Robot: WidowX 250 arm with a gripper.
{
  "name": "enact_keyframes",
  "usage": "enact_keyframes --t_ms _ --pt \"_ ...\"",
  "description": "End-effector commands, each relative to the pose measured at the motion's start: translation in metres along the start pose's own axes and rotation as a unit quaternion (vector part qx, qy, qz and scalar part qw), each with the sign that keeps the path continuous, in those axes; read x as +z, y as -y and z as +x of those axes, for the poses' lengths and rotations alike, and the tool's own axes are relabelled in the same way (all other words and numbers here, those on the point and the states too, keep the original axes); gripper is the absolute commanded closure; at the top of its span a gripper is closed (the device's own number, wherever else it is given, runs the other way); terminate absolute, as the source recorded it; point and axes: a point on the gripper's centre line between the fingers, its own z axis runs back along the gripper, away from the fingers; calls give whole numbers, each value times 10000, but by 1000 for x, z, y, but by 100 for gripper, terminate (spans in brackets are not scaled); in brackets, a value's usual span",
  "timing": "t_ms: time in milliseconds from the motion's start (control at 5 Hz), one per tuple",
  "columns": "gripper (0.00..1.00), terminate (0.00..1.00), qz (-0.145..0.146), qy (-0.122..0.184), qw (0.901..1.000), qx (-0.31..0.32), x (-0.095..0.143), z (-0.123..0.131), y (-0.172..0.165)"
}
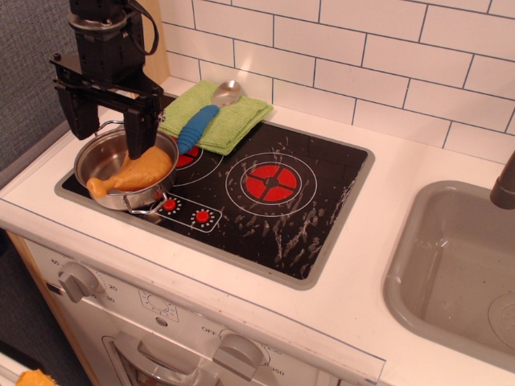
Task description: Place the chicken leg inside of the pot.
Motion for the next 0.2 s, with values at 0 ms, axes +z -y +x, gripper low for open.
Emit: enact_keyframes --t_ms 0 --pt "0 100 93 251 9996 63 15 6 -9"
